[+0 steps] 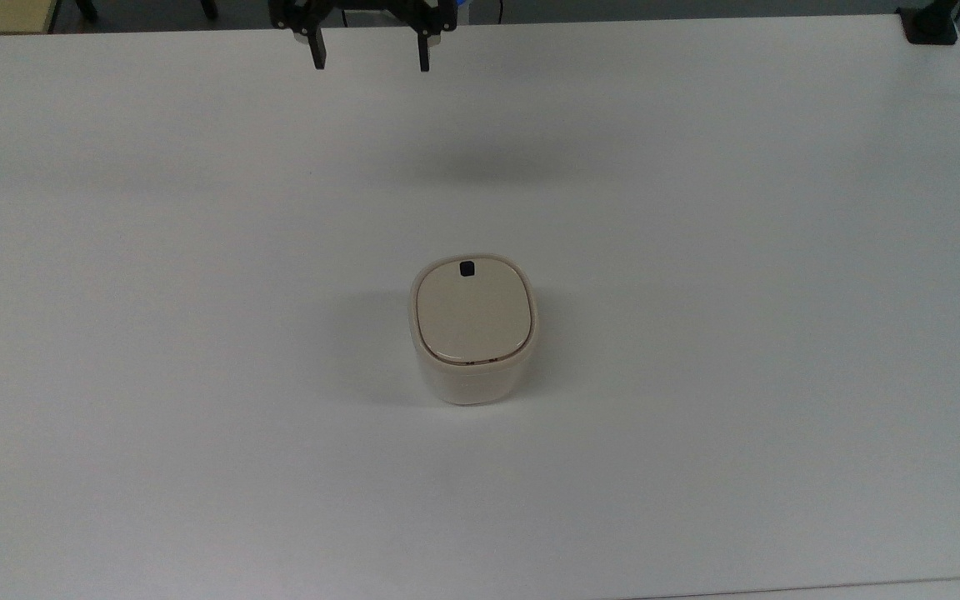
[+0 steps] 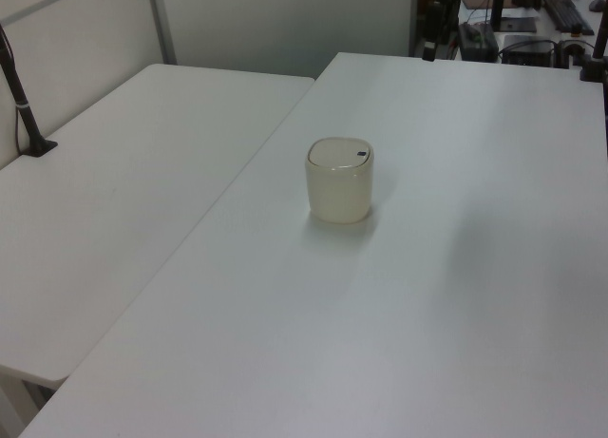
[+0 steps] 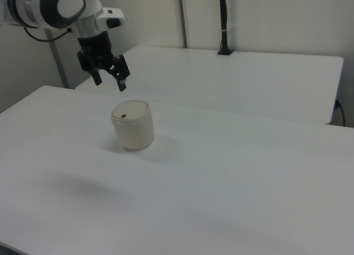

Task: Open the trash bin
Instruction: 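Move the gripper down toward the dark tab on the bin lid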

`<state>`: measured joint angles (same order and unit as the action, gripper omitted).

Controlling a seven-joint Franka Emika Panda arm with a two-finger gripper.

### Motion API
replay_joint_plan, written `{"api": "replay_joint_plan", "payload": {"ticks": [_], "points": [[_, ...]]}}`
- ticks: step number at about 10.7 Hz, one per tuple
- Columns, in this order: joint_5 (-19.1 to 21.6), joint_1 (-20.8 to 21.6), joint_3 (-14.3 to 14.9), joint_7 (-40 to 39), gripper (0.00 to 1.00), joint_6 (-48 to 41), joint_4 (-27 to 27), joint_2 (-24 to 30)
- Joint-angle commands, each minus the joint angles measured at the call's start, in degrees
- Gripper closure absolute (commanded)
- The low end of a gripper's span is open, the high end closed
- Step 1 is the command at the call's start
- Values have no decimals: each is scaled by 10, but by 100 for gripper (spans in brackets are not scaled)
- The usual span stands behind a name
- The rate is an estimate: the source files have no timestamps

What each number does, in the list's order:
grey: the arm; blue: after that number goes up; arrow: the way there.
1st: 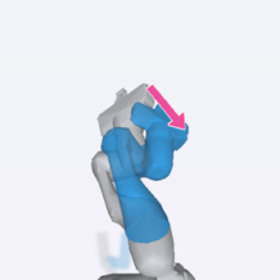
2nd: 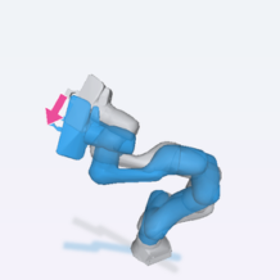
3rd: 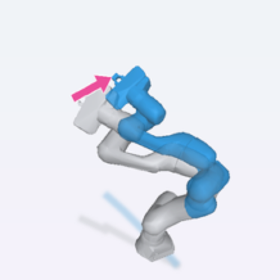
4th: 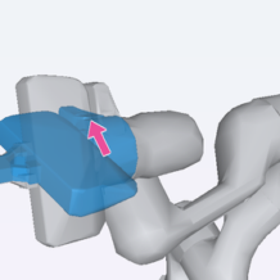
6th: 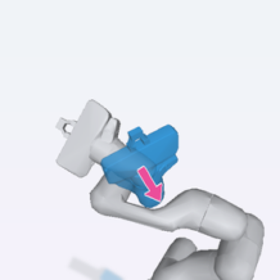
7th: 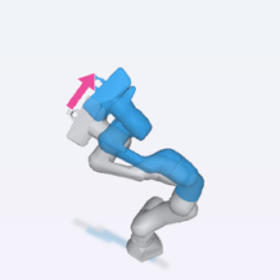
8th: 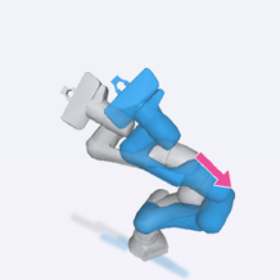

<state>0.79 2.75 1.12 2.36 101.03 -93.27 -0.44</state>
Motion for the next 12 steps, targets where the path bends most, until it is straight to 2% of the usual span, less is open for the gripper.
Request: {"api": "replay_joint_plan", "payload": {"ticks": [1, 2, 4, 5, 8, 10, 12], "points": [[8, 20, -2, 119, 7, 50, 19, -32], [5, 29, -2, 160, 11, 66, 19, -40], [5, 38, -2, 233, 43, 98, 26, -63], [2, 41, -2, 272, 52, 110, 37, -78], [-2, 61, -2, 412, 100, 162, 41, -111], [-14, 76, -2, 477, 100, 186, 41, -139], [-16, 78, -2, 485, 100, 205, 41, -157]]}}
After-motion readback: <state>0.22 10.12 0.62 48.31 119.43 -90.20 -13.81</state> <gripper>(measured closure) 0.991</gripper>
